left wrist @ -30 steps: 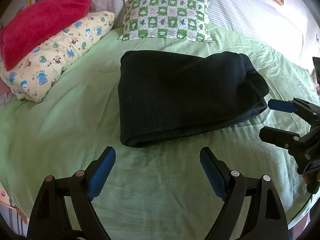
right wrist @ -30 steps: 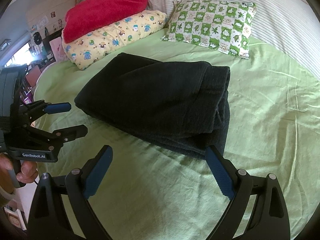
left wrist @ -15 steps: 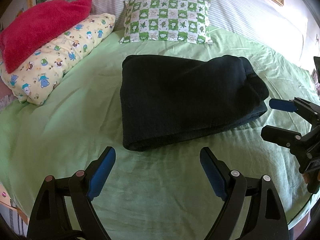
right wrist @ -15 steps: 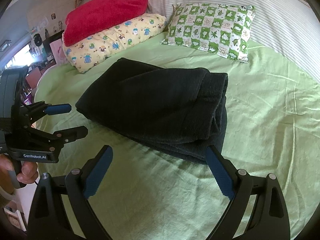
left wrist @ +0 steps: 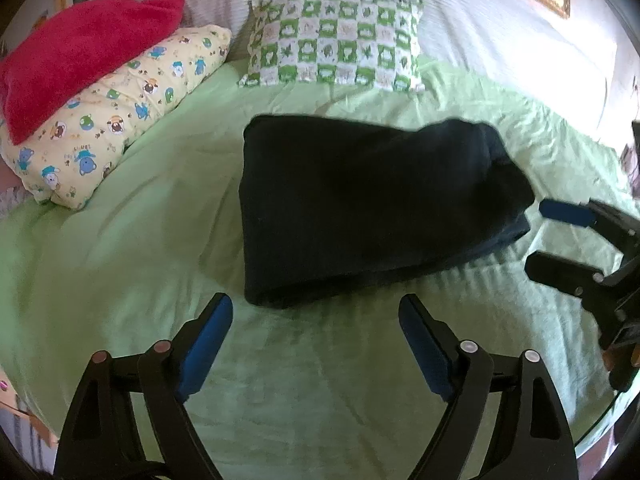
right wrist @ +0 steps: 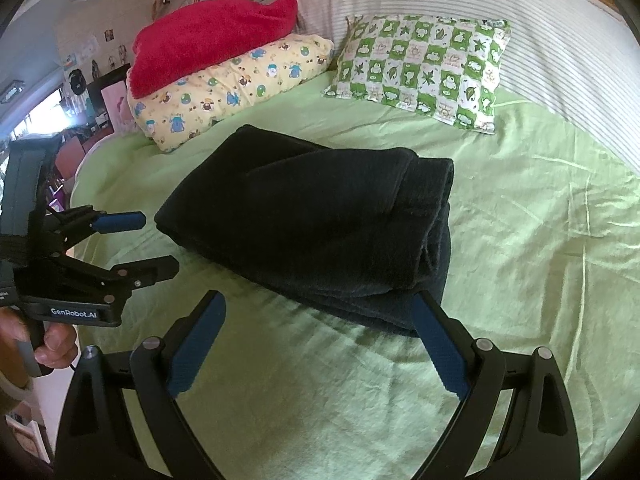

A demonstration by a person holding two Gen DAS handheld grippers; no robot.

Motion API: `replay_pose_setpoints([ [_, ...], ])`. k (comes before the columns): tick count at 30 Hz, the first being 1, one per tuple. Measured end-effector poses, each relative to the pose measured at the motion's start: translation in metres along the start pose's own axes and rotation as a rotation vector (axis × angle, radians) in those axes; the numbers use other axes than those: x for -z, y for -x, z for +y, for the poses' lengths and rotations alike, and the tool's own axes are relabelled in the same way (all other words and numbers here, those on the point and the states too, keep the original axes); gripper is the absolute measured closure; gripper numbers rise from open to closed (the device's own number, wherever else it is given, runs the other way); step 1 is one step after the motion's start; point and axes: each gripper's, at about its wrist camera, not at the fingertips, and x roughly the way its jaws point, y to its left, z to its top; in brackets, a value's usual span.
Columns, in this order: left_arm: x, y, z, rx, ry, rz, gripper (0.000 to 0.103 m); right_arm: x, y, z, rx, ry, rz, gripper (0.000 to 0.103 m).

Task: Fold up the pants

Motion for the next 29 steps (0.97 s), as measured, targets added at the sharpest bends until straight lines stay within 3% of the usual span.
replay_pose_setpoints([
  [8,-0.022,0.01,0.005,-0.032,0.026,-0.063,0.018,-0.004,0.01,-0.005,0.005,-0.024,-0.037,0.009],
  [29,-0.043,-0.013,-0.01,-0.03,0.026,0.005,0.017,-0.006,0.008,-0.024,-0.009,-0.14,-0.087,0.009],
])
